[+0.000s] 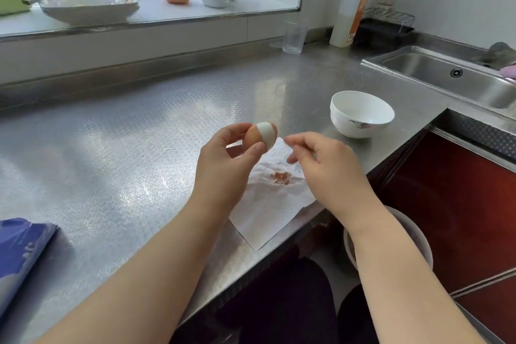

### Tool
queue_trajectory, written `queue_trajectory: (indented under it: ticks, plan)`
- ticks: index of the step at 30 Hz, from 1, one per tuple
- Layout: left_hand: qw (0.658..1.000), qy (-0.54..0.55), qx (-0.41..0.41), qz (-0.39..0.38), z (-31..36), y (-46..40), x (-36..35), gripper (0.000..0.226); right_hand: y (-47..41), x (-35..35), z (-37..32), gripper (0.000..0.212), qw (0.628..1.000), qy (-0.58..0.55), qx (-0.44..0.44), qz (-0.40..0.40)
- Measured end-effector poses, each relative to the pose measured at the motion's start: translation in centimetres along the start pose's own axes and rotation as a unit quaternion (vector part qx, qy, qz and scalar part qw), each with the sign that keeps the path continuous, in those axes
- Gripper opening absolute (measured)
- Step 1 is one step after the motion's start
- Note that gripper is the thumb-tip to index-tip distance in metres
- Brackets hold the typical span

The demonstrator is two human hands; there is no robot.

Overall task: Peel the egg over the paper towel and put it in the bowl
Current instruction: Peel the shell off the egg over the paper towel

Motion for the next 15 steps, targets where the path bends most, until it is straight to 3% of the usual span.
queue_trajectory:
  ticks: [5,9,15]
  plan:
    - [0.999,-0.019,-0.018,-0.025,0.28,0.18,-0.35,0.038,-0.83,-0.17,-0.67,0.021,0.993,-0.114,-0.023,0.029]
    - [0.998,-0.03,-0.036,-0.03,0.5,0.36,-0.37,0.039,-1.05,-0.32,-0.67,0.013,0.99,-0.133,-0.029,0.035]
    - [0.998,-0.042,-0.039,-0.029,0.42,0.35,-0.47,0.039,-0.83,-0.29,-0.9,0.013,0.995,-0.052,0.006,0.083]
Point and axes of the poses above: each hand's wrist, its own y-axis away from the middle knuckle, its own x-axis out of the back of the hand, z = x × y, the point moved 4 cm from there along -y, towards the middle knuckle, and after that the axes turned 8 degrees about -x, right-handed, at the moved point
